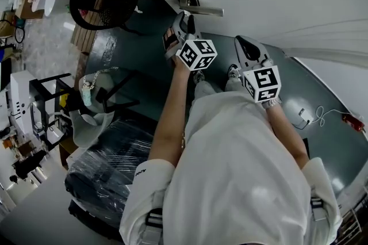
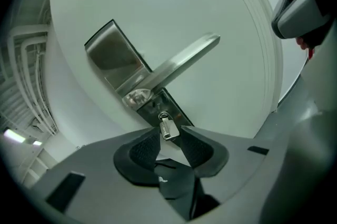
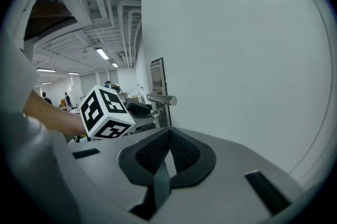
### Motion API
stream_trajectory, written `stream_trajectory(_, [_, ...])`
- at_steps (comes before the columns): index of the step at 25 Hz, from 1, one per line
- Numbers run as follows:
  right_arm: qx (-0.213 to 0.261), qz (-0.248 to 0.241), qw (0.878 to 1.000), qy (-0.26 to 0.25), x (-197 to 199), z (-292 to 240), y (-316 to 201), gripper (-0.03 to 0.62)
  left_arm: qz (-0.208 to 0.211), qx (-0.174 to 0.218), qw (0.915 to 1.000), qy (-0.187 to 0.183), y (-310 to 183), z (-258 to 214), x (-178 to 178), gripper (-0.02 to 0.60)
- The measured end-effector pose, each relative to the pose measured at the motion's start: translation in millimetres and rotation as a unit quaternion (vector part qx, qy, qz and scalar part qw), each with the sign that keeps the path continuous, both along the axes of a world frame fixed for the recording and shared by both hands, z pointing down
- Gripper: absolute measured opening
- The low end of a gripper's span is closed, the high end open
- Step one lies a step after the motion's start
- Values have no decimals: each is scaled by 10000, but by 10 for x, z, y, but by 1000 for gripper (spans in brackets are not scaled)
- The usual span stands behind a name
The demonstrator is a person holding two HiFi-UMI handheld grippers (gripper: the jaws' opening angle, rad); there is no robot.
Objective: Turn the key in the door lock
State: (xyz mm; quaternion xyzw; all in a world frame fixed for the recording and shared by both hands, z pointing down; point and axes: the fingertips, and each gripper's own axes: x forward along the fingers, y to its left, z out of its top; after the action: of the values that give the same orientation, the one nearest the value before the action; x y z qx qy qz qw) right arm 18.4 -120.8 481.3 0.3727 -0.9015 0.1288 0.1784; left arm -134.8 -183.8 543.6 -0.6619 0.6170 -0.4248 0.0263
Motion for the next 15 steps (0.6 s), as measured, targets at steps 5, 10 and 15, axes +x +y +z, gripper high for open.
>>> stream_trajectory(5, [-5, -181, 9998, -116, 68, -17, -79, -8, -31, -104, 9980, -628, -51, 53, -4, 121])
stream_trajectory(10, [-95, -276, 9995, -152, 159, 49, -111, -8, -127, -175, 9939, -1086, -112, 88, -4, 120])
stream_trajectory(15, [-167, -203, 9994, -211, 243, 96, -189, -8, -398, -156, 9972, -608, -150, 78, -44, 106])
